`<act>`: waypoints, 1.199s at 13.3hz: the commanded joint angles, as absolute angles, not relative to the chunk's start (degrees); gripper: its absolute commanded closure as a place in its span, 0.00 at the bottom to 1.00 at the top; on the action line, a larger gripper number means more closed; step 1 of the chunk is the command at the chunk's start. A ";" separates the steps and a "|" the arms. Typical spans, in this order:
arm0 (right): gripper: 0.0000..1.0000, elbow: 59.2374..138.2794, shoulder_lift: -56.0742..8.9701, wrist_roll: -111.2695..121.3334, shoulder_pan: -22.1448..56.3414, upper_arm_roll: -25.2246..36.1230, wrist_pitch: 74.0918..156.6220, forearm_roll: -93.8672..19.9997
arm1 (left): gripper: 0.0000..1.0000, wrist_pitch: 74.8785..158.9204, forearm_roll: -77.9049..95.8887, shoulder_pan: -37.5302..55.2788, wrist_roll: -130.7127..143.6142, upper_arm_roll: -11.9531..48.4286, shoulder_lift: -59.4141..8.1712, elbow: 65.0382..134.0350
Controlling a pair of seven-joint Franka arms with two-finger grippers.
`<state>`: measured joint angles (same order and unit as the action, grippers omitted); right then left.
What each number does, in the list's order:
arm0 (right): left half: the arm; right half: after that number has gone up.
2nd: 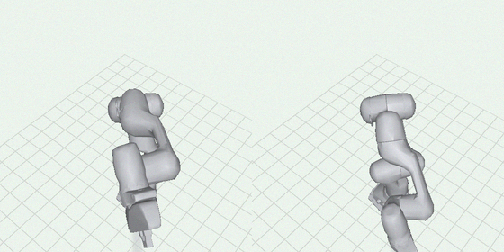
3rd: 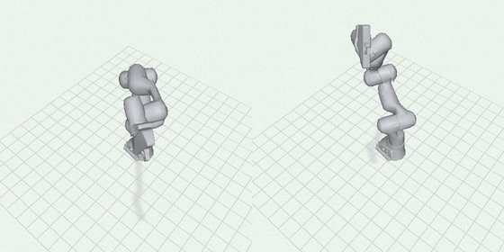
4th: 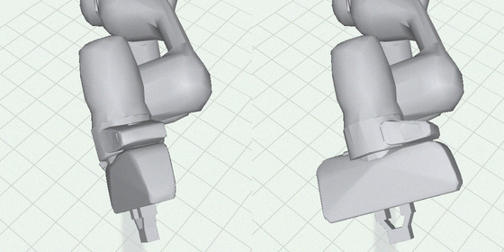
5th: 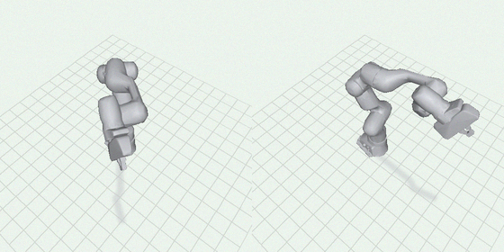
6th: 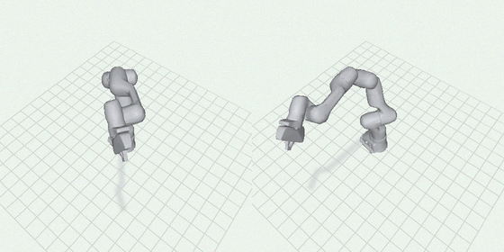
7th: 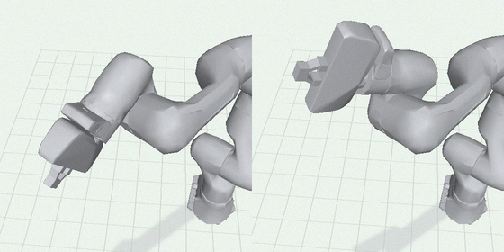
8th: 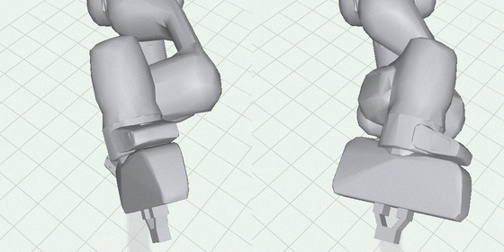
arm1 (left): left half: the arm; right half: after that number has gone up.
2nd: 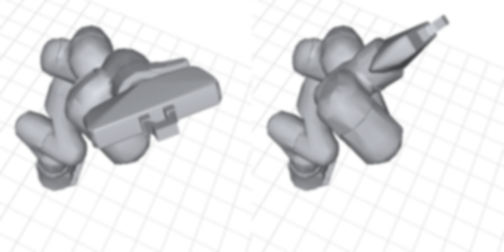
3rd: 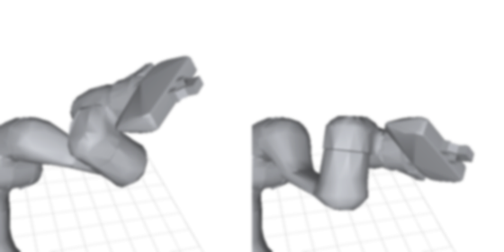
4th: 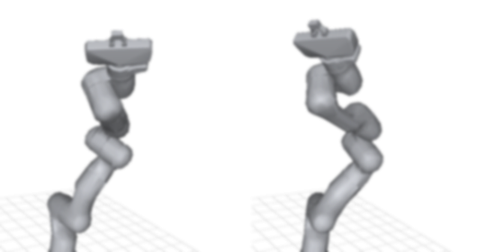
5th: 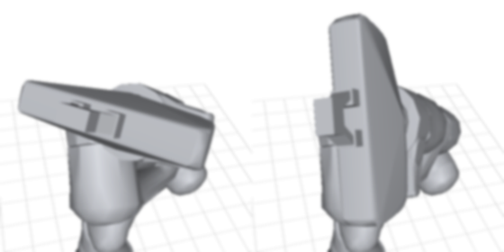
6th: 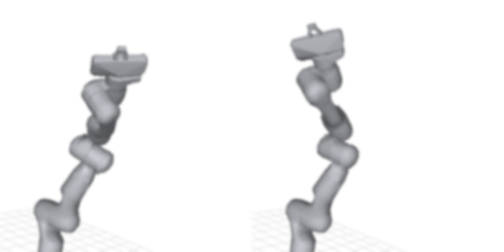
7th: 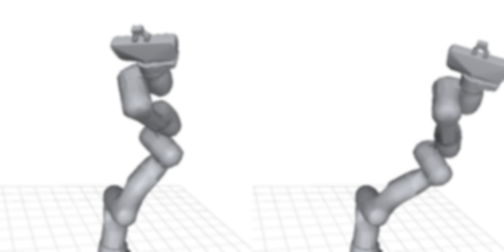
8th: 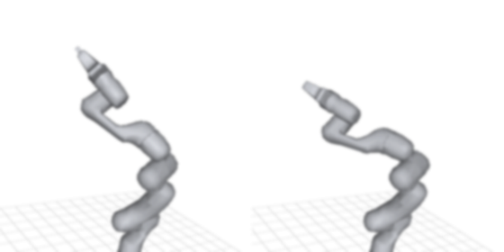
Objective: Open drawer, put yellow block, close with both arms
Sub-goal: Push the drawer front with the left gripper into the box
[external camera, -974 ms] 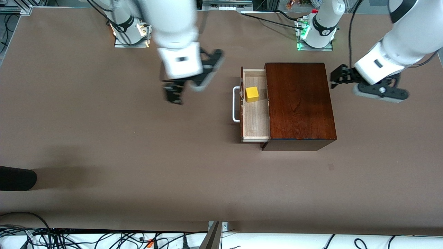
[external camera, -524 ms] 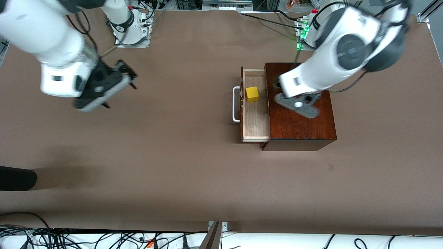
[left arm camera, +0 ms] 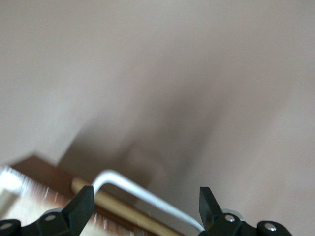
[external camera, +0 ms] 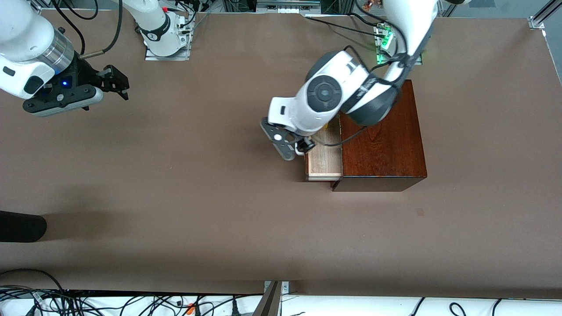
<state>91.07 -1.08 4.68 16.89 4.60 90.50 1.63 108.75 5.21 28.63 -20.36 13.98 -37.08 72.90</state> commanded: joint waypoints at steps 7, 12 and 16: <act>0.00 93.16 -0.18 1.49 12.30 5.62 92.20 -0.62 | 1.00 109.42 -2.55 31.47 -42.78 13.36 -42.71 71.37; 0.00 91.15 -1.40 2.02 12.83 5.28 92.28 0.96 | 1.00 108.28 -4.39 31.38 -45.96 13.27 -42.71 72.16; 0.00 89.47 -2.72 1.58 12.66 5.27 92.46 0.79 | 1.00 100.74 -4.57 30.76 -47.81 12.75 -42.71 72.16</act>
